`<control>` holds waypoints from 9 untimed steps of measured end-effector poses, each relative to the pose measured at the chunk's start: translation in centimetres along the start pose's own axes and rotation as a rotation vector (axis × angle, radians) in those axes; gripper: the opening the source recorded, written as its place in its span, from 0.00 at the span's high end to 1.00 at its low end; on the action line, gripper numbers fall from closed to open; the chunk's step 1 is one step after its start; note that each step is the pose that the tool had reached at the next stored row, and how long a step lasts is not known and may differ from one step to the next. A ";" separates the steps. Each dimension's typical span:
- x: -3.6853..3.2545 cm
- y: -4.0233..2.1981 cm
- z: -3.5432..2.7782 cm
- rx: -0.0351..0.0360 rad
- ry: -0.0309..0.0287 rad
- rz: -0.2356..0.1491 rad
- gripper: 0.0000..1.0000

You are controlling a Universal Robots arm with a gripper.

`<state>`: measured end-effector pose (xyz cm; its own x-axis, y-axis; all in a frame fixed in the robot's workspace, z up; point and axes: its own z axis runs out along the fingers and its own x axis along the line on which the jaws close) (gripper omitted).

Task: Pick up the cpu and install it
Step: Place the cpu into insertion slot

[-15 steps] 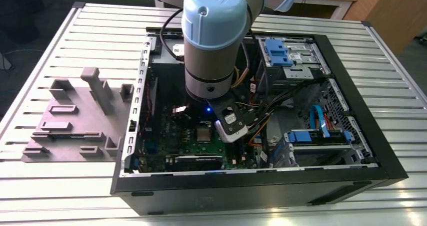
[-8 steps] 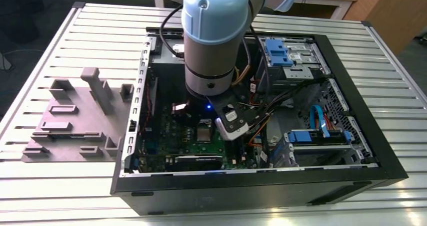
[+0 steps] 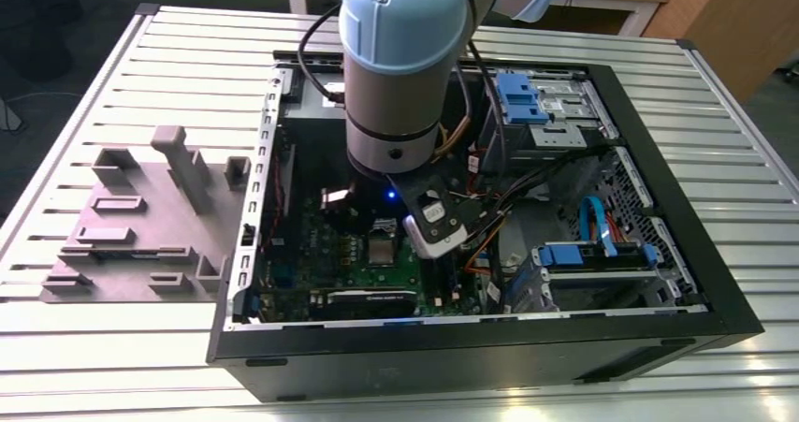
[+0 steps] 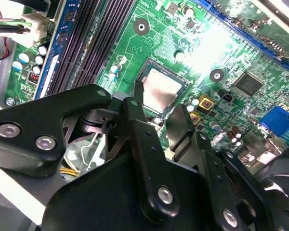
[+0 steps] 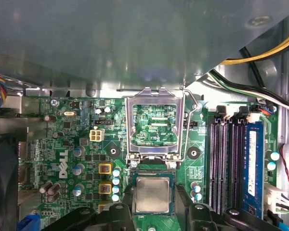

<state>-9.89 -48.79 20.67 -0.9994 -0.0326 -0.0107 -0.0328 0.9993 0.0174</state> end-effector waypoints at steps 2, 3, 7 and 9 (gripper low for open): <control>0.00 0.00 -0.03 0.0001 0.0001 0.000 0.54; 0.00 0.00 -0.04 0.0000 0.0000 0.000 0.54; 0.00 0.00 -0.08 0.0001 0.0001 0.000 0.54; 0.00 0.00 -0.10 0.0001 0.0001 0.000 0.54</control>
<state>-9.89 -48.79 20.77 -0.9994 -0.0326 -0.0106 -0.0328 0.9993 0.0173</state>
